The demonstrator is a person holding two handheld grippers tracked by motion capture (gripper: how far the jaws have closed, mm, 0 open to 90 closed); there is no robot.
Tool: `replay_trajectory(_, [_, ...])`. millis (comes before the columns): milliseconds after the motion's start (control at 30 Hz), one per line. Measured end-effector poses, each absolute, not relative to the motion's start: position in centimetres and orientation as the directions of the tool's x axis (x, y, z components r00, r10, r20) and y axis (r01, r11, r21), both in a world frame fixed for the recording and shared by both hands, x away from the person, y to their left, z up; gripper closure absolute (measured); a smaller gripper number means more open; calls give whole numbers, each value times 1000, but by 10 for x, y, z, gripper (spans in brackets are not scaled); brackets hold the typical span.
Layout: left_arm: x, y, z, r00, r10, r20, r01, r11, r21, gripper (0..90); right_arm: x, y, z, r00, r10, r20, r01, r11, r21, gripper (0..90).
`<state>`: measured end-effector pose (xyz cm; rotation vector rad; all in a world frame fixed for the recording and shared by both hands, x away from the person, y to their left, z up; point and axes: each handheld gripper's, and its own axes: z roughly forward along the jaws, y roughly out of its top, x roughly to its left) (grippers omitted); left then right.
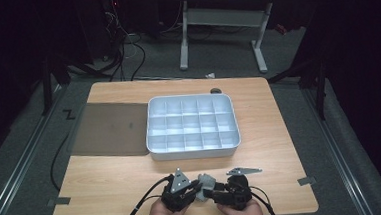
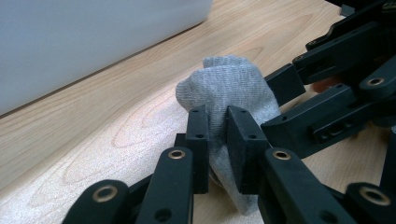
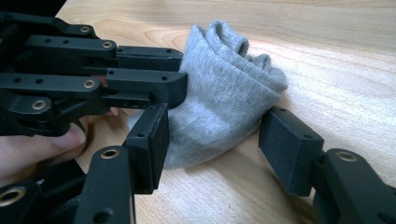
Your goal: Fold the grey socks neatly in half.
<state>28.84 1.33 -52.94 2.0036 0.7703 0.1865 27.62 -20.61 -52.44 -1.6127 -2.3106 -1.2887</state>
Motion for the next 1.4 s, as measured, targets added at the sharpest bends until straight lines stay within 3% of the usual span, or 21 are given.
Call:
replay_trajectory(300, [288, 13, -530, 792, 584, -176, 443, -353, 824, 792, 270, -207, -523, -436, 757, 487, 798, 75, 598, 456])
replay_trajectory(467, [288, 16, -530, 790, 583, -191, 455, -348, 819, 790, 275, -208, -527, -435, 764, 476, 790, 70, 609, 602])
replay_trajectory(567, [288, 17, -529, 789, 580, -204, 466, -347, 814, 785, 279, -210, -526, -438, 767, 469, 784, 70, 617, 632])
replay_trajectory(733, [287, 20, -530, 785, 582, -212, 475, -347, 809, 779, 283, -210, -524, -441, 765, 470, 780, 67, 622, 622])
replay_trajectory(933, [289, 20, -531, 780, 585, -223, 486, -341, 805, 768, 285, -210, -521, -418, 753, 508, 787, 22, 616, 542])
replay_trajectory(1100, [291, 23, -532, 764, 592, -256, 517, -324, 792, 709, 286, -206, -528, -410, 758, 507, 809, 46, 586, 548])
replay_trajectory(1400, [293, 25, -531, 758, 594, -269, 527, -316, 789, 703, 289, -204, -531, -437, 729, 527, 808, 61, 586, 683])
